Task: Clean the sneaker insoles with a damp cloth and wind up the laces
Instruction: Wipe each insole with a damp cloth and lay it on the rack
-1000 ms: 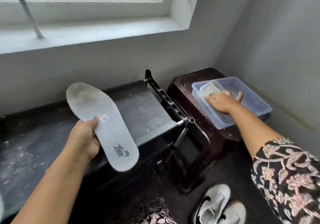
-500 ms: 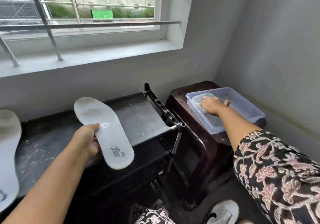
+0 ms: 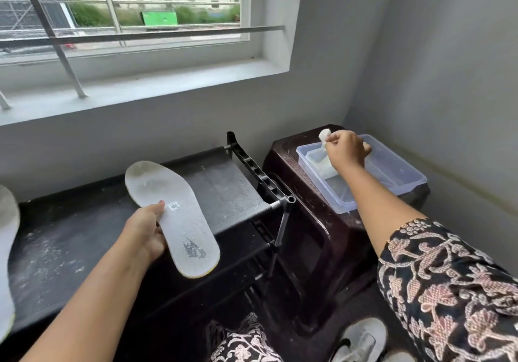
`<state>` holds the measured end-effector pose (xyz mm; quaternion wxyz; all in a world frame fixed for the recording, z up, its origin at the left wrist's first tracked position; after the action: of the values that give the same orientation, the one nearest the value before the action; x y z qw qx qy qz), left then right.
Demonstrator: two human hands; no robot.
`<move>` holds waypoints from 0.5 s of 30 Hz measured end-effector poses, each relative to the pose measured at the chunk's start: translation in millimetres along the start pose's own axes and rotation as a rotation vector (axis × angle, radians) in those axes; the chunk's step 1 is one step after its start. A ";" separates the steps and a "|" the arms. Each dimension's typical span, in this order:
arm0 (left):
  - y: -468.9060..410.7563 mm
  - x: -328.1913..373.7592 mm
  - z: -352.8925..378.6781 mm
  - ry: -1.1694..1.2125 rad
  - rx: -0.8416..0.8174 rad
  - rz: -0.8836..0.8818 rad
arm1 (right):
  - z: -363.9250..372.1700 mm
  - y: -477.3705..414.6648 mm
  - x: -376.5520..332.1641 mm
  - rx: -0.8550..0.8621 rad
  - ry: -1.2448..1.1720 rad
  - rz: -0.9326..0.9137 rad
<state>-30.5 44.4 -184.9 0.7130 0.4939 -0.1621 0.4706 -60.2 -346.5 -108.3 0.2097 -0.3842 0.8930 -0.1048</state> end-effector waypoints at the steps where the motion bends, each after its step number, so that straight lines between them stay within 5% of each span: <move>1: 3.5 1.6 0.6 0.002 -0.004 0.003 | -6.3 2.9 -1.6 0.042 -0.098 0.048; 7: 36.8 14.1 -1.8 0.013 -0.002 -0.001 | -22.7 42.1 -10.8 0.072 -0.930 0.369; 11: 69.9 17.3 -3.3 0.022 -0.015 0.006 | -21.2 98.2 -44.2 -0.192 -1.602 0.604; 15: 106.0 14.3 -11.0 0.034 -0.029 0.027 | -29.7 168.5 -88.4 -0.477 -1.810 0.563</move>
<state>-113.9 68.4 -121.6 0.7163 0.4733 -0.1632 0.4860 -127.4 -166.1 -114.6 0.7501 -0.1247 0.4514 0.4670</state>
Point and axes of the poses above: each hand's wrist, its own y-axis away from the middle knuckle, its own z-axis out of the palm, x = y × z, the point moved 4 cm from there along -y, towards the middle knuckle, and after that the axes turned 13 degrees about y, right-handed, at the moved point
